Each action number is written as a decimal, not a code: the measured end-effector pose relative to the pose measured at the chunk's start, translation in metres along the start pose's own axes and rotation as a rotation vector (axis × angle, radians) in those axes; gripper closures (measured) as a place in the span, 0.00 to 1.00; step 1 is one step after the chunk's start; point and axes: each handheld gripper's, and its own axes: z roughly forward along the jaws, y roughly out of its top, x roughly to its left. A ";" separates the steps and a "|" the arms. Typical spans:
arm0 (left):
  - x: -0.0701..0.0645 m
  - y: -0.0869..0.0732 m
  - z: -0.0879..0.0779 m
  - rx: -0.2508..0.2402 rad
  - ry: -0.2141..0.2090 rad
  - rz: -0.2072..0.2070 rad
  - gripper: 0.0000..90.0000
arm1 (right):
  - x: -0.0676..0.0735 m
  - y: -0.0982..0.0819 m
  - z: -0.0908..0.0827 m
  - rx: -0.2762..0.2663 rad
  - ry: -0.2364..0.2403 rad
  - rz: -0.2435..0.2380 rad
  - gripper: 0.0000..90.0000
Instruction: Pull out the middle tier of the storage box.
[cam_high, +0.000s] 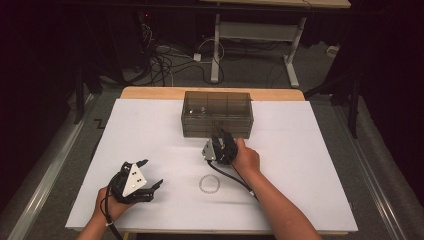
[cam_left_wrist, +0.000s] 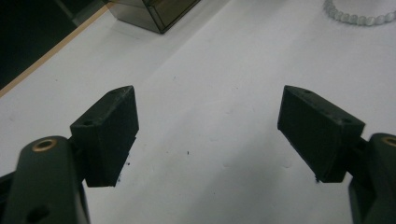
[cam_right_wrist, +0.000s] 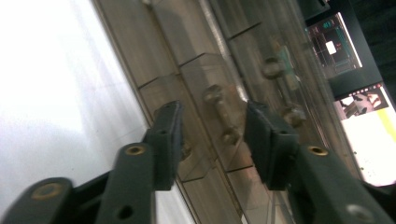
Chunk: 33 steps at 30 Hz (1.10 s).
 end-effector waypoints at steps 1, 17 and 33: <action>0.000 0.000 0.000 0.000 -0.002 0.000 0.23 | 0.003 0.000 0.003 0.006 -0.040 -0.026 0.71; -0.002 0.000 0.004 0.018 -0.011 0.012 0.23 | 0.010 0.001 0.008 0.036 -0.153 -0.224 0.89; -0.002 -0.001 0.003 0.021 -0.008 0.012 0.23 | 0.014 0.002 0.005 0.041 -0.168 -0.266 0.90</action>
